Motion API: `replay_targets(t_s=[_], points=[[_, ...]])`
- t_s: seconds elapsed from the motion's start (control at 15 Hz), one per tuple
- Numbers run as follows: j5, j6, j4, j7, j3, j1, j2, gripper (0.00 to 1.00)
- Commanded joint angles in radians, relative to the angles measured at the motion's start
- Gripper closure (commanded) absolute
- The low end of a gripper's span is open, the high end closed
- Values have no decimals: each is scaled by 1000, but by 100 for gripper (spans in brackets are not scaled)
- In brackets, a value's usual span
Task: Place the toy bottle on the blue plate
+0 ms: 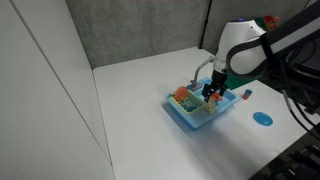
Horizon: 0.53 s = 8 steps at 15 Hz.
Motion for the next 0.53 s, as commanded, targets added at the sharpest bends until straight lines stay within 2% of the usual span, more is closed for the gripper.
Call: replay_targets(t_s=[0.0,0.27,0.33,0.4,0.47], points=[[-22,1,39,39,-17,23,33,0],[-24,-1,52,46,-25,33,51,0],[-26,-2,54,48,-27,36,55,10],[-25,-1,55,49,-29,37,57,27],[-25,-2,56,49,-30,38,60,34]])
